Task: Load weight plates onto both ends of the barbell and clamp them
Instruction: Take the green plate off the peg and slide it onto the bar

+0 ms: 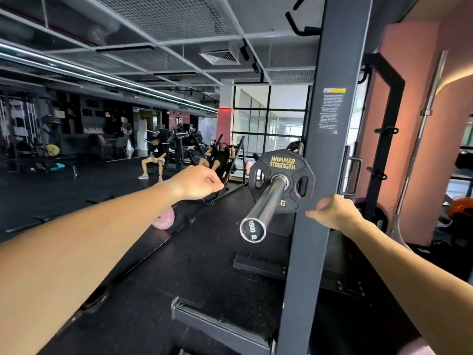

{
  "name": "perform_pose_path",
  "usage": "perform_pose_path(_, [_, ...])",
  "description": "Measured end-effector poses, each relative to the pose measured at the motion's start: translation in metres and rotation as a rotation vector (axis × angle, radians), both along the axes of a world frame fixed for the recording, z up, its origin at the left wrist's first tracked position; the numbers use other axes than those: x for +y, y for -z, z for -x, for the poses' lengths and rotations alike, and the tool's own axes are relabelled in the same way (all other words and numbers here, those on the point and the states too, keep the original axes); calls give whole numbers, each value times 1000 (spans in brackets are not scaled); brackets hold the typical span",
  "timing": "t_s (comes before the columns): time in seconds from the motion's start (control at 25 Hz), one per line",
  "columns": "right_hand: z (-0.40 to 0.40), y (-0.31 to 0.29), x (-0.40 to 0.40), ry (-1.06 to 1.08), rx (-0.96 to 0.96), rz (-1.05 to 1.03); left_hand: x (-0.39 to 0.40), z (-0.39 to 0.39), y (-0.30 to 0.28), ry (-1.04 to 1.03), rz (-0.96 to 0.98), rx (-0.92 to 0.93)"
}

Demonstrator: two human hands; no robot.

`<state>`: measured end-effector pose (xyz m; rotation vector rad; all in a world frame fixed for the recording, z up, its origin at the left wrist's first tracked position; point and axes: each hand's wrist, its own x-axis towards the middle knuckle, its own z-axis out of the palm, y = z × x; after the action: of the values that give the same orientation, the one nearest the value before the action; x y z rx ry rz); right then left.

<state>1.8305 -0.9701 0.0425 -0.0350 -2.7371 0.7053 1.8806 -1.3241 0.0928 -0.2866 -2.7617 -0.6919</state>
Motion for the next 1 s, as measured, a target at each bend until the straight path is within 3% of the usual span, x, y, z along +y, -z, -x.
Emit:
perform_pose_path(0.24, [-69, -24, 33, -24, 38, -80, 29, -63, -23, -19, -1, 88])
perform_pose_path(0.44, [-110, -41, 100, 19, 99, -91, 116, -82, -47, 98, -31, 154])
perform_pose_path(0.68, [-152, -28, 247, 178, 94, -117, 286, -69, -38, 259, 14, 140])
perform_pose_path(1.0, [-191, 8, 493, 361, 16, -119, 555, -32, 40, 476, 94, -2])
